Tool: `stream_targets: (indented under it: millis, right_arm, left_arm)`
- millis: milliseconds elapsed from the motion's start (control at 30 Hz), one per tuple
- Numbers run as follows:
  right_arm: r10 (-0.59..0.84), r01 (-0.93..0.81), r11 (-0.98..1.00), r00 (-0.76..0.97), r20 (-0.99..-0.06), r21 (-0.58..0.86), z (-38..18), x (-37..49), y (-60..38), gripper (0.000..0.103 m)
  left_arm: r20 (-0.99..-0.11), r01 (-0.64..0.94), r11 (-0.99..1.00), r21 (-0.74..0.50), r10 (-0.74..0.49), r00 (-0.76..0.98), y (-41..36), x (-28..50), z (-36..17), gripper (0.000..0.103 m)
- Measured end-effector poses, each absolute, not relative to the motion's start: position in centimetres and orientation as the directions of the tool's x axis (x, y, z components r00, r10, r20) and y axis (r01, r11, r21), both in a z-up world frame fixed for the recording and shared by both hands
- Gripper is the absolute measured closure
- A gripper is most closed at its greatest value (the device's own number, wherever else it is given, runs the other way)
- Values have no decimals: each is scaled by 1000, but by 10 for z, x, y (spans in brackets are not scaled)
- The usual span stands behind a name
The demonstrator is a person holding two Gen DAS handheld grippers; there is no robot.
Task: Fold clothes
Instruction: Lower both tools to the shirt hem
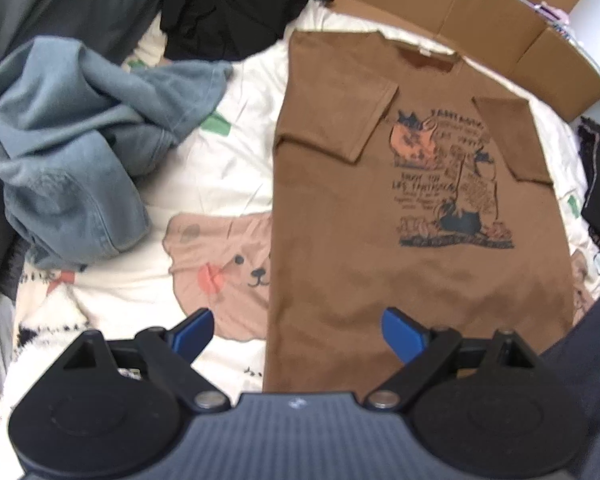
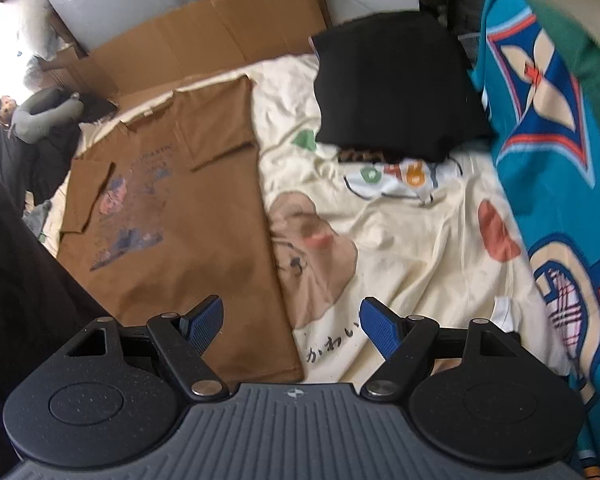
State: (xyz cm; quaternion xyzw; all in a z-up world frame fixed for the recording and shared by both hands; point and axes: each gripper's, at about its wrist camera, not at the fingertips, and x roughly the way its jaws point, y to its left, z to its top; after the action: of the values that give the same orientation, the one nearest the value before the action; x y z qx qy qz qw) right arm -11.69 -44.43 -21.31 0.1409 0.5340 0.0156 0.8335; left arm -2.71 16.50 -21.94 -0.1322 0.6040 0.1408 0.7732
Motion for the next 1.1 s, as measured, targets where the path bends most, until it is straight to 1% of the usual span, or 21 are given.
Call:
stream_targets:
  millis: [133,467,667,733,833,900,967,1100]
  right_arm:
    - [173,147,956,411,-895,252,-234,-118,-445,22]
    - [151,138,968,357,-922,211,-280,-129,-439,22]
    - [205,158,952,307,-929,263,-312,-132,-440,23]
    - [228,165,944,303,-925,287,-322,-131,-438,24]
    - [269,152,934,296,-916,324,-335,-128,-433,30]
    - [291,131,931,291,-911,339,-346,-126,-427,37]
    - [303,118,931,283,-910,347,-357,-123,-423,47]
    - [314,83,934,275,-909,347,-381,-120,-416,59]
  left_arm:
    - [-979,-392,919,-27,55,196,166,-27,-236,11]
    - [-991,-440,898,-24,35,125,171,-25,-274,11]
    - [-996,-441,898,-3,34,77,169,-28,-290,12]
    - [-998,-442,897,4,34,60,172,-29,-293,14]
    - [-999,-457,889,13,32,35,177,-29,-296,15]
    - [-999,-462,887,17,32,25,179,-30,-297,15]
    - [-999,-465,885,21,34,19,180,-30,-298,15]
    - [-999,-469,882,37,41,-1,182,-31,-301,15]
